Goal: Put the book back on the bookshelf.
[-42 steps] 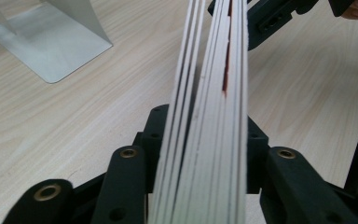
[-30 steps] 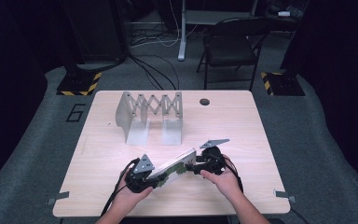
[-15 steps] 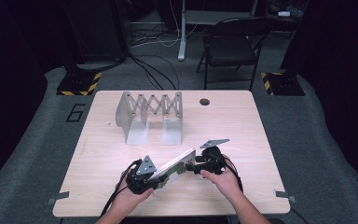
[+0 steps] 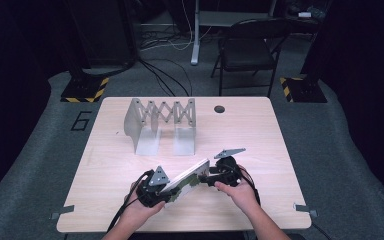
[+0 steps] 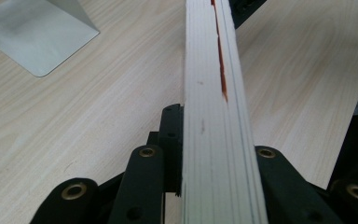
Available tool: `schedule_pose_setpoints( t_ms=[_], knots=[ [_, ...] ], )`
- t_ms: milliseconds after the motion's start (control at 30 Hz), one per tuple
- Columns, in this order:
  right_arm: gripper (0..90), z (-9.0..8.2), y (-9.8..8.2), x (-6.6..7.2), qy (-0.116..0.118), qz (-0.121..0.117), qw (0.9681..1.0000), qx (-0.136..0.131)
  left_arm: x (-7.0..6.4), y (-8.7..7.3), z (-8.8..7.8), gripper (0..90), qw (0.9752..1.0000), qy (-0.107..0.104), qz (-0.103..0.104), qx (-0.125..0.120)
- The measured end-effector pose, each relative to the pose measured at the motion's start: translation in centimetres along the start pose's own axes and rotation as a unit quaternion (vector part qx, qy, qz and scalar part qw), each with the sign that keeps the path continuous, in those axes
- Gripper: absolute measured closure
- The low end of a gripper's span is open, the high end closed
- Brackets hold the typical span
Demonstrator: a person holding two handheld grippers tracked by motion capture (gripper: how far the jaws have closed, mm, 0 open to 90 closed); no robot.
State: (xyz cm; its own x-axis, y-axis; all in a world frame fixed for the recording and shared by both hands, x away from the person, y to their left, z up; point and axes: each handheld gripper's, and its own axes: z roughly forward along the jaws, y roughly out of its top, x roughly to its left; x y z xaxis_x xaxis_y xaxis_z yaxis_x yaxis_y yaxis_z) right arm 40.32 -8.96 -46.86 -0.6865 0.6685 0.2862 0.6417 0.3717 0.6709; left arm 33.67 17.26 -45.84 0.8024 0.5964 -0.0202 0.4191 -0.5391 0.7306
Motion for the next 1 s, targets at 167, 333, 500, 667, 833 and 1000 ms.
schedule_pose_setpoints(
  t_ms=[167,333,500,667,833,1000],
  knots=[
    [40.7,0.0,0.0,-0.2,0.002,-0.004,1.0,-0.005,0.0,0.1,0.0,75.4,1.0,-0.003,-0.001,0.003],
    [41.1,-0.1,0.0,-0.2,0.001,0.001,1.0,-0.004,0.0,0.2,-0.1,75.6,1.0,-0.001,-0.002,-0.003],
    [41.3,-0.3,-0.1,-0.4,-0.002,0.003,1.0,-0.008,0.4,0.4,-0.1,75.6,0.9999,-0.011,-0.012,-0.004],
    [41.3,-0.6,-0.3,-0.3,-0.004,0.002,0.9999,-0.011,0.8,0.9,-0.4,75.7,1.0,-0.002,-0.005,-0.004],
    [41.4,-0.9,-0.4,-0.4,-0.006,0.004,0.9998,-0.016,1.2,1.2,-0.7,75.7,0.9999,-0.002,-0.013,-0.01],
    [41.4,-1.1,-0.5,-0.5,-0.007,0.005,0.9998,-0.016,1.5,1.3,-1.2,75.7,0.9998,0.005,-0.015,-0.012]
  ],
)
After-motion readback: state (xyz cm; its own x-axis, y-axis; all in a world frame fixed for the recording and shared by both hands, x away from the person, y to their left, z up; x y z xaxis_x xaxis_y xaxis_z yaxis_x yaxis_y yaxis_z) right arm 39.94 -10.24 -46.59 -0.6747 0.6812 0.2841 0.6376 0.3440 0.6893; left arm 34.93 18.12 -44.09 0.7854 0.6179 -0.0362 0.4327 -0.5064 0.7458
